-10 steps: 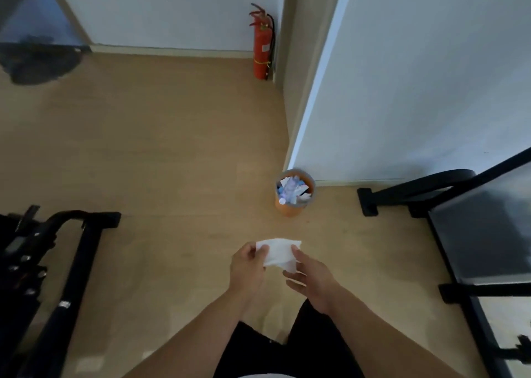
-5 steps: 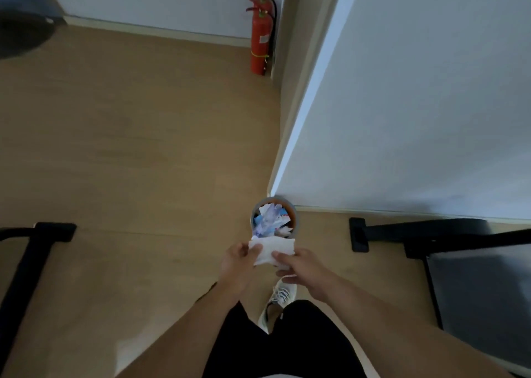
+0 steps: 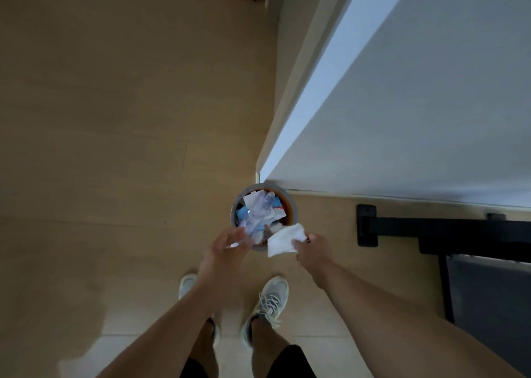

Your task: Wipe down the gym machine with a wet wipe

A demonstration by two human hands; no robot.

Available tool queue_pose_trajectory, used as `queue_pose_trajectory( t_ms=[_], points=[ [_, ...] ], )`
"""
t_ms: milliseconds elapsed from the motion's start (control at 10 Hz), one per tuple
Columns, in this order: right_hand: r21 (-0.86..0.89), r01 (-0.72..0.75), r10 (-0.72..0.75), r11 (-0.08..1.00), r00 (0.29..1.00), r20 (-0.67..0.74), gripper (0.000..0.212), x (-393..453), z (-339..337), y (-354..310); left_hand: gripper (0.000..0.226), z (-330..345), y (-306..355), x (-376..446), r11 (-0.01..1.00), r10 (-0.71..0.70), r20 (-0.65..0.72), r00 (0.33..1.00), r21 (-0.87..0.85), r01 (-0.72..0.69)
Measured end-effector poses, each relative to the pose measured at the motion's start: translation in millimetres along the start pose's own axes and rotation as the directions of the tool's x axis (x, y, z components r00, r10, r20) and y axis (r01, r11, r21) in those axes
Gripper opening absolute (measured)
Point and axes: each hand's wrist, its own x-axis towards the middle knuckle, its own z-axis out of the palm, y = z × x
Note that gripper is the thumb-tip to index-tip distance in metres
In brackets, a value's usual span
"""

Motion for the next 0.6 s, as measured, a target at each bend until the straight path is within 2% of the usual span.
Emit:
queue_pose_trajectory(
  t_ms=[100,300,400,500,600],
  points=[
    [-0.107,0.051,-0.050,0.993,0.999,0.013,0.029,43,28,2,0.044,-3,-28,32,1.000,0.016,-0.043,0.999,-0.026,-0.017],
    [-0.246,0.013,0.001,0.969,0.998,0.056,0.042,101,66,8,0.061,-11,-71,65,1.000,-0.016,-0.095,0.995,-0.018,0.014],
    [-0.262,-0.019,0.024,0.965,1.000,0.019,0.037,103,70,7,0.064,-14,-74,64,1.000,-0.001,-0.099,0.995,-0.003,0.001],
    [-0.270,0.019,-0.024,0.963,1.000,-0.014,0.033,92,67,5,0.068,-21,-70,60,0.999,-0.022,-0.115,0.993,0.028,0.026],
    [-0.266,0.111,-0.115,0.957,0.993,0.001,0.032,63,63,7,0.055,-30,-67,51,0.998,-0.044,-0.135,0.990,0.046,0.051]
  ],
)
